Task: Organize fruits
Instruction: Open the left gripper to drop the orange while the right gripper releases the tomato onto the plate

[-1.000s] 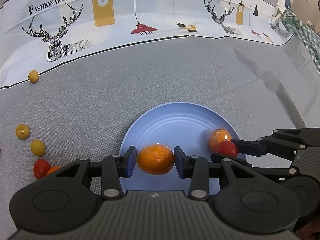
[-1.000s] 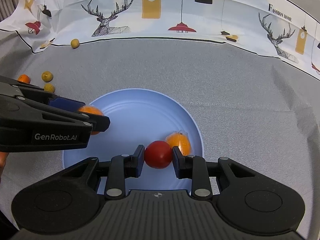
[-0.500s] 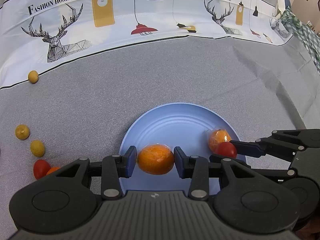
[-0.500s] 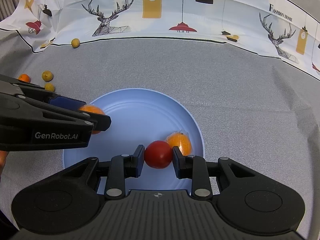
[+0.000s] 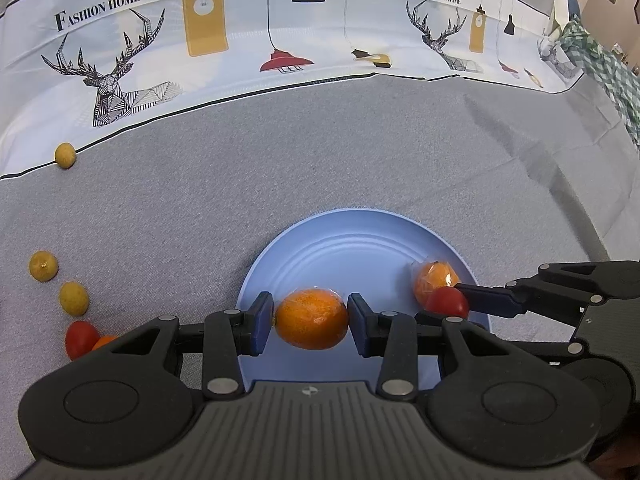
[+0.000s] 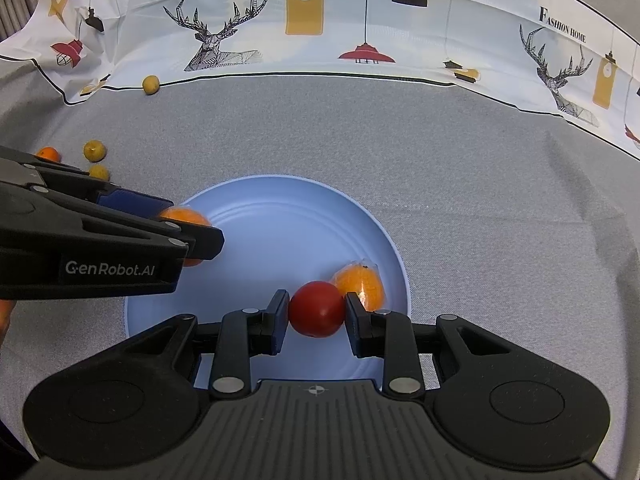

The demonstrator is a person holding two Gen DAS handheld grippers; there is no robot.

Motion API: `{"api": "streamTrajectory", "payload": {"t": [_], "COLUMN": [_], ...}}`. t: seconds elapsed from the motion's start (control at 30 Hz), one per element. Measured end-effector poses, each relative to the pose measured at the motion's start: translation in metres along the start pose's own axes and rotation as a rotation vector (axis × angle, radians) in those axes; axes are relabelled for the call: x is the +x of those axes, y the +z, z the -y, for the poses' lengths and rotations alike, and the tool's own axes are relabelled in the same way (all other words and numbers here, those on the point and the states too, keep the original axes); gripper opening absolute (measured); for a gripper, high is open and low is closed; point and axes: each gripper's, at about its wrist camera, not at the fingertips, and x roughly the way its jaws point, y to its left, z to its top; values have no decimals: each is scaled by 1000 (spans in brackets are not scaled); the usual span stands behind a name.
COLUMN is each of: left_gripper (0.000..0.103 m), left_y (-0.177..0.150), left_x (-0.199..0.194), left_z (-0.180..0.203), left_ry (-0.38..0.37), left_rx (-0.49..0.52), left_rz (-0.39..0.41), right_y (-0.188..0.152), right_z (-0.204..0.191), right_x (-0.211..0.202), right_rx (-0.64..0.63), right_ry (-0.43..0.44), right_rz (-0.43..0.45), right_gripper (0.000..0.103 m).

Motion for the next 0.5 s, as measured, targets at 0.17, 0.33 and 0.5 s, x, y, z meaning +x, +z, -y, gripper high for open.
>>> {"api": "streamTrajectory", "payload": {"t": [0.17,0.33,0.5], "left_gripper": [46,57,57], "left_y": [1,2,2], "left_x": [-1,-3,-4], "left_z": [0,0,-1], "left_ry": [-3,-8,0], "left_rx": [-2,-4,-8], "left_rz": [2,8,16], "right_y": [-1,-1,-2], "right_z": [0,-2,-3], "right_x": [1,1,1], "right_rx": [-3,-11,-2], "right_ry": [0,-10,-23], "right_rz": [-2,1,8], "right_gripper": [32,44,46]}}
